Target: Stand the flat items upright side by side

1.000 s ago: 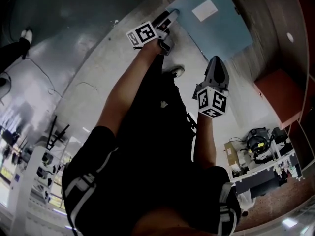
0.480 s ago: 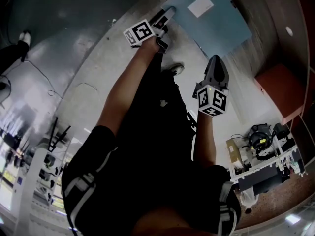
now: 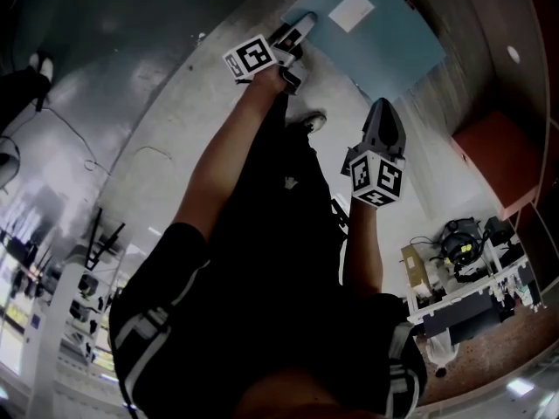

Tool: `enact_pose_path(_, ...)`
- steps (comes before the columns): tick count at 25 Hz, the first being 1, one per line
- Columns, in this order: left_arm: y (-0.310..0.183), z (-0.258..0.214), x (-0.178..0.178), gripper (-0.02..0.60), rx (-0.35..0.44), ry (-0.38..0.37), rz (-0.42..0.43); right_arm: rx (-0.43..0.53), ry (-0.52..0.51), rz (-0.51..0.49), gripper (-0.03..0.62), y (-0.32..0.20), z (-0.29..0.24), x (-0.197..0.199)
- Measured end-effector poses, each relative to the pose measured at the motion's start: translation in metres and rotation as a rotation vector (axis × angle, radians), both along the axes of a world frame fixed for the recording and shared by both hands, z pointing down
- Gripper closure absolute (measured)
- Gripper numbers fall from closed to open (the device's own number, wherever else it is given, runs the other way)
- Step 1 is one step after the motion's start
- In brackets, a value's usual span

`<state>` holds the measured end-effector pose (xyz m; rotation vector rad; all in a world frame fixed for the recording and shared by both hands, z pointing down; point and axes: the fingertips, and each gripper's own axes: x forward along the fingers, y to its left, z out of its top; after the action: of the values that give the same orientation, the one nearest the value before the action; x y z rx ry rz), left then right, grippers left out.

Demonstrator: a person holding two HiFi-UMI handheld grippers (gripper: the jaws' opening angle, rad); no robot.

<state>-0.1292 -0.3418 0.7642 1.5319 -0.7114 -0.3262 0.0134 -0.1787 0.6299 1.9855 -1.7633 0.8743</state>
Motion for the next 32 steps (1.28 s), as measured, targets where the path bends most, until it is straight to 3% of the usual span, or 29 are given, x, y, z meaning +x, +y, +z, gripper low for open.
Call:
enact_pose_path(5, 0.002, -0.003, 0.002, 0.225, 0.007, -0.057, 0.040, 0.009, 0.000, 0.022, 0.569, 0.001, -0.006, 0.005)
enact_pose_path(12, 0.036, -0.015, -0.003, 0.239, -0.023, -0.083, 0.021, 0.043, -0.007, 0.068, 0.569, 0.018, -0.019, 0.020)
enact_pose_path(18, 0.060, -0.054, -0.005, 0.255, 0.045, -0.162, 0.025, 0.090, 0.012, 0.108, 0.569, 0.048, -0.046, 0.041)
enact_pose_path(25, 0.090, -0.112, -0.001, 0.264, 0.232, -0.334, 0.063, 0.146, 0.048, 0.175, 0.569, 0.101, -0.080, 0.072)
enact_pose_path(32, 0.126, -0.190, 0.053, 0.270, 0.505, -0.507, 0.176, 0.220, 0.085, 0.270, 0.569, 0.159, -0.115, 0.112)
